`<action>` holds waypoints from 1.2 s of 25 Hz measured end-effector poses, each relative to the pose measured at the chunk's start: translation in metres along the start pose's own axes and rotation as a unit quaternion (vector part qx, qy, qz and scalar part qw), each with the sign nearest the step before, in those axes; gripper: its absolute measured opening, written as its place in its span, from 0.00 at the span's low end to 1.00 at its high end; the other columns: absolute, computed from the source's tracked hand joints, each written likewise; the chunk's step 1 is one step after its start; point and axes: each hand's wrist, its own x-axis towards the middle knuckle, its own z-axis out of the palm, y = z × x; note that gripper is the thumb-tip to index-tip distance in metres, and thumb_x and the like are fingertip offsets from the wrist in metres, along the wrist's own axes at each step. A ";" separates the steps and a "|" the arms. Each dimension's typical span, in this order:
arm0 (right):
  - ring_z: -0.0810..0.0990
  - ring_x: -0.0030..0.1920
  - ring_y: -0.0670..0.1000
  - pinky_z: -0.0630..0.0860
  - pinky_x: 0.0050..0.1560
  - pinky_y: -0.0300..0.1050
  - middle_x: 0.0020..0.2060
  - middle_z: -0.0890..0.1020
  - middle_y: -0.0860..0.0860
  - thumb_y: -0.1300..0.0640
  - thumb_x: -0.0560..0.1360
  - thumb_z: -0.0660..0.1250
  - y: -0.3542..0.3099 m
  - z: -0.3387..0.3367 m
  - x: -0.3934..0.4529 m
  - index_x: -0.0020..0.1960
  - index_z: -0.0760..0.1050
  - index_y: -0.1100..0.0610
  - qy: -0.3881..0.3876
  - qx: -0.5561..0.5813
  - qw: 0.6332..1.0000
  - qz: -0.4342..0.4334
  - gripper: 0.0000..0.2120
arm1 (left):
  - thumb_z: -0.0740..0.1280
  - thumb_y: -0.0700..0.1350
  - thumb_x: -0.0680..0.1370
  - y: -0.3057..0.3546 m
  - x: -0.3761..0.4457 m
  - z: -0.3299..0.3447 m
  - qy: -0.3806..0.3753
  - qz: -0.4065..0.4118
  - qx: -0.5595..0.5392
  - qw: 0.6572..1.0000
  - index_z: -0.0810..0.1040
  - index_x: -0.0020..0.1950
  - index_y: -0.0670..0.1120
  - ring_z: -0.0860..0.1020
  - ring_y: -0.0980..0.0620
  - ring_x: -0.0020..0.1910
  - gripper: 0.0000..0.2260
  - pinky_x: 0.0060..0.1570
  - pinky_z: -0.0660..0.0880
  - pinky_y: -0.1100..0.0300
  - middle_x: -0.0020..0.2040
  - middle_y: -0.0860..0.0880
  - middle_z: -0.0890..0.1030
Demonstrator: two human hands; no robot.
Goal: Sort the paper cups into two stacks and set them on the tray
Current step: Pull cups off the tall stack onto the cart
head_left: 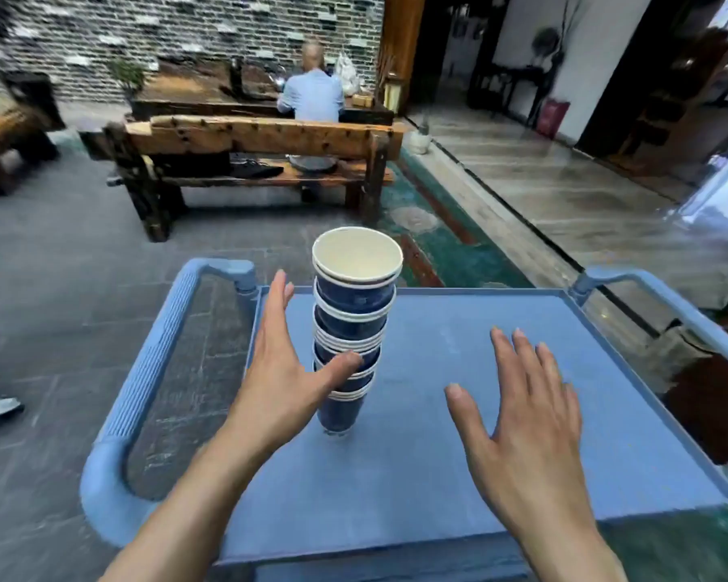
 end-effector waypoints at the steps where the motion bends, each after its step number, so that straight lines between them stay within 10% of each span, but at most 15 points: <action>1: 0.48 0.76 0.45 0.45 0.73 0.45 0.77 0.56 0.44 0.32 0.70 0.46 0.006 -0.004 0.014 0.77 0.51 0.44 0.009 0.057 0.998 -0.017 0.37 | 0.73 0.64 0.61 0.010 0.009 0.009 0.012 -0.002 -0.046 0.999 0.45 0.76 0.62 0.56 0.65 0.74 0.52 0.70 0.56 0.60 0.77 0.61 0.57; 9: 0.80 0.49 0.46 0.76 0.50 0.49 0.49 0.79 0.41 0.36 0.65 0.65 0.020 -0.031 0.138 0.56 0.74 0.41 -0.151 0.359 0.921 -0.025 0.21 | 0.78 0.53 0.61 0.058 0.037 0.102 0.019 0.045 -0.061 0.997 0.63 0.66 0.70 0.73 0.63 0.64 0.39 0.56 0.72 0.67 0.64 0.65 0.74; 17: 0.81 0.42 0.48 0.78 0.41 0.51 0.39 0.84 0.44 0.60 0.70 0.66 0.057 -0.028 0.169 0.42 0.80 0.47 -0.087 0.314 0.945 -0.013 0.09 | 0.76 0.59 0.59 0.059 0.044 0.141 -0.017 0.088 0.008 0.996 0.55 0.69 0.74 0.65 0.72 0.65 0.45 0.55 0.67 0.76 0.64 0.76 0.61; 23: 0.80 0.31 0.43 0.71 0.27 0.36 0.34 0.86 0.47 0.61 0.66 0.69 0.088 -0.098 0.207 0.43 0.84 0.50 0.068 0.478 0.875 -0.023 0.09 | 0.75 0.58 0.63 0.038 0.055 0.107 0.038 0.100 0.036 0.994 0.62 0.65 0.69 0.66 0.66 0.68 0.34 0.64 0.64 0.68 0.67 0.67 0.67; 27: 0.82 0.41 0.54 0.76 0.40 0.48 0.40 0.86 0.53 0.60 0.67 0.66 0.140 -0.051 0.219 0.42 0.82 0.50 0.081 0.269 0.954 0.101 0.09 | 0.74 0.57 0.61 0.009 0.046 0.069 0.111 0.047 -0.033 0.992 0.67 0.65 0.65 0.67 0.62 0.69 0.35 0.68 0.66 0.55 0.68 0.67 0.69; 30: 0.79 0.49 0.60 0.70 0.43 0.47 0.48 0.85 0.56 0.61 0.71 0.61 0.153 0.030 0.202 0.49 0.81 0.52 -0.001 0.134 0.976 0.171 0.12 | 0.74 0.57 0.56 0.004 0.035 0.062 0.121 0.036 -0.055 0.990 0.63 0.61 0.72 0.67 0.75 0.61 0.37 0.57 0.65 0.76 0.59 0.80 0.66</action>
